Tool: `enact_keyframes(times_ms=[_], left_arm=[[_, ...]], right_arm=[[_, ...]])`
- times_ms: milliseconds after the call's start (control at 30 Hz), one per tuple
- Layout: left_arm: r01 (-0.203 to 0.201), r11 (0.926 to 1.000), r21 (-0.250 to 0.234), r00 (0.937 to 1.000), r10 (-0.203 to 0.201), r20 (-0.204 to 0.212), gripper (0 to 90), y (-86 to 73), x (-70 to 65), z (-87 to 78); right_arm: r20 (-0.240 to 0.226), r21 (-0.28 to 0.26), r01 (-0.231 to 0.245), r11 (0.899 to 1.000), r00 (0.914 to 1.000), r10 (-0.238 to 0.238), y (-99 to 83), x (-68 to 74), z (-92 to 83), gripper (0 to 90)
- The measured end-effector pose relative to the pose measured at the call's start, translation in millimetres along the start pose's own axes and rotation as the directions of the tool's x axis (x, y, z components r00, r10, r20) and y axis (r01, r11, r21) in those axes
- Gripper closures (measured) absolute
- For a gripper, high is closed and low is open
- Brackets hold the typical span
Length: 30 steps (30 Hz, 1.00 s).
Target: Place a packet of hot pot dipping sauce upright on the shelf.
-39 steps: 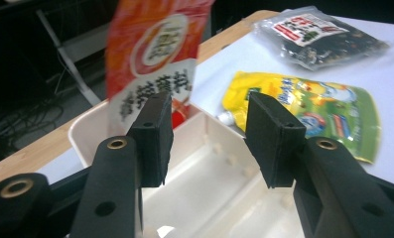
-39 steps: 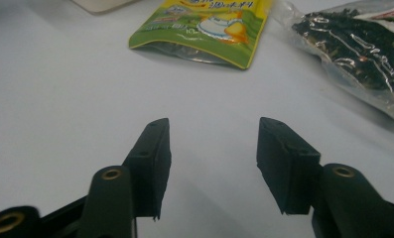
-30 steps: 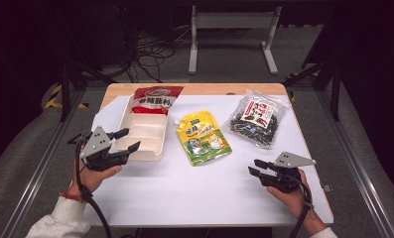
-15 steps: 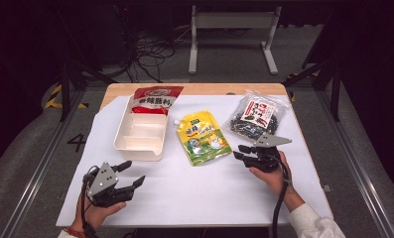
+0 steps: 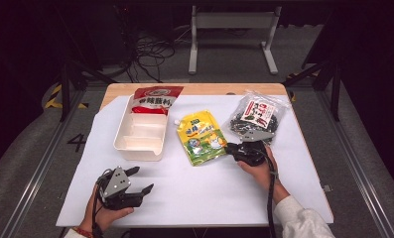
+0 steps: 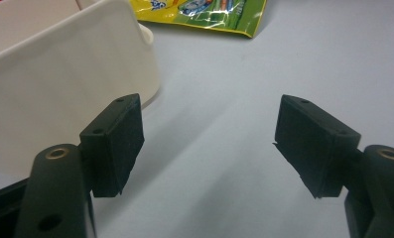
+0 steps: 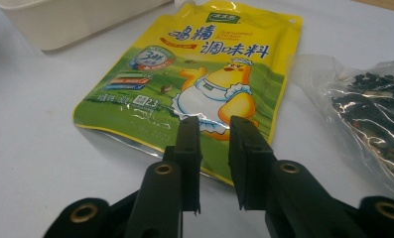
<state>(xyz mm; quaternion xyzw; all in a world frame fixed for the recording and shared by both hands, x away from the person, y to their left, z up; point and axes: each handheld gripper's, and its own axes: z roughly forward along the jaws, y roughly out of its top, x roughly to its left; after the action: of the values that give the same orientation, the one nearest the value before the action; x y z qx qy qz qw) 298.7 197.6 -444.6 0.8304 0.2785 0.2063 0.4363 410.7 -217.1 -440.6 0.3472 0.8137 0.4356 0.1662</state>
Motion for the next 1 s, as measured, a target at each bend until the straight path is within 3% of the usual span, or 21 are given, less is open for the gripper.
enact_keyframes(times_ms=[300, 400, 533, 833, 1000], left_arm=[[-0.003, 1.0000, 0.009, 0.9999, 0.003, 0.015, 27.2, -0.5, -0.5, 0.2], [-0.005, 0.9999, 0.012, 0.9998, 0.005, 0.018, 26.8, -0.3, -1.4, 1.4], [-0.004, 0.9999, 0.014, 0.9996, 0.003, 0.028, 26.5, -0.7, -1.8, 1.5], [-0.009, 0.9997, 0.021, 0.9991, 0.008, 0.043, 26.2, -1.3, -1.7, 2.1], [-0.013, 0.9994, 0.032, 0.9987, 0.011, 0.049, 26.0, -1.7, -1.5, 4.2]], right_arm=[[0.032, 0.047, -0.016, 0.999, 0.9994, 0.014, 0.7, 3.5, 12.3, 55.8], [0.014, 0.098, -0.036, 0.995, 0.9993, 0.035, -2.9, 2.3, 18.3, 43.0], [0.045, 0.140, -0.023, 0.990, 0.9988, 0.016, -3.9, 3.6, 23.1, 34.0], [0.024, 0.139, -0.022, 0.990, 0.9996, 0.018, -4.3, 1.3, 22.0, 31.8], [-0.008, 0.120, -0.076, 0.990, 0.9969, 0.078, -5.4, -2.6, 21.2, 34.1]])
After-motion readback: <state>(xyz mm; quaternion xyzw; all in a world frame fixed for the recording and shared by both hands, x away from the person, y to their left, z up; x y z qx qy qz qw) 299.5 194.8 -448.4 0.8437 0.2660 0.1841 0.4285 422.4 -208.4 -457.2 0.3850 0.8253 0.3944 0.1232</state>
